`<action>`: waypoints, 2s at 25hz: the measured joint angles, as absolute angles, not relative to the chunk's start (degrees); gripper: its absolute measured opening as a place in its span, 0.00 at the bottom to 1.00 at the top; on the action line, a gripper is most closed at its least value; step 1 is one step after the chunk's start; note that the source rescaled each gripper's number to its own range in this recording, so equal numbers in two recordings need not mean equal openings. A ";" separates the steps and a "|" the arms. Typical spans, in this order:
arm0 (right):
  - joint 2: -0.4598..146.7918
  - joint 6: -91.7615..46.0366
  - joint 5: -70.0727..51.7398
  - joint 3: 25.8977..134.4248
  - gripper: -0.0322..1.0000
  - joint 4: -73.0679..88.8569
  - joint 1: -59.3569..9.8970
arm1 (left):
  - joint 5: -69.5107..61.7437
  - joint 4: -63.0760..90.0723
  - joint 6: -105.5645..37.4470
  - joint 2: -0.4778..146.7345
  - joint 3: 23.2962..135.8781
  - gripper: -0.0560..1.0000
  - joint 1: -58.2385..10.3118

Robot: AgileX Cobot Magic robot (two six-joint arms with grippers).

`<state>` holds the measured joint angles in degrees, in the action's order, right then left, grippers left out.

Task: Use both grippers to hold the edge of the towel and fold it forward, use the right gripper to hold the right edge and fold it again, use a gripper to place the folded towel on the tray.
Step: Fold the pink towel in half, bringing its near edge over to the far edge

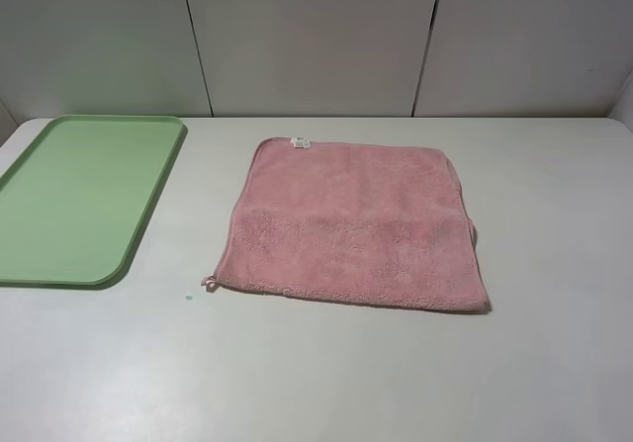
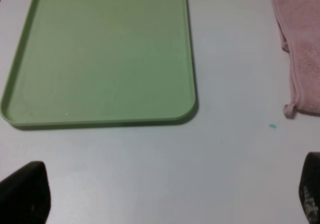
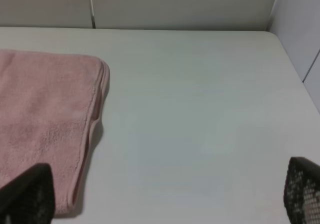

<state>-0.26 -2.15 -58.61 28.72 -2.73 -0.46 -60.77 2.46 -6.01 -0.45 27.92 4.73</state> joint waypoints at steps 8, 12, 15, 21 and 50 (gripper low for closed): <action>-0.26 -2.15 -58.61 28.72 1.00 -2.73 -0.46 | -60.77 2.46 -6.01 -0.45 27.92 1.00 4.73; -0.26 -2.15 -58.61 28.72 1.00 -2.73 -0.46 | -60.77 2.46 -6.01 -0.45 27.92 1.00 4.73; -0.26 -2.15 -58.61 28.72 1.00 -2.73 -0.46 | -60.77 2.46 -6.01 -0.45 27.92 1.00 4.73; -0.26 -2.15 -58.61 28.72 1.00 -2.73 -0.46 | -60.77 2.46 -6.01 -0.45 27.92 1.00 4.73; 12.65 -2.04 -55.98 30.98 1.00 -2.73 -0.46 | -61.02 2.51 -12.62 16.43 36.88 1.00 4.73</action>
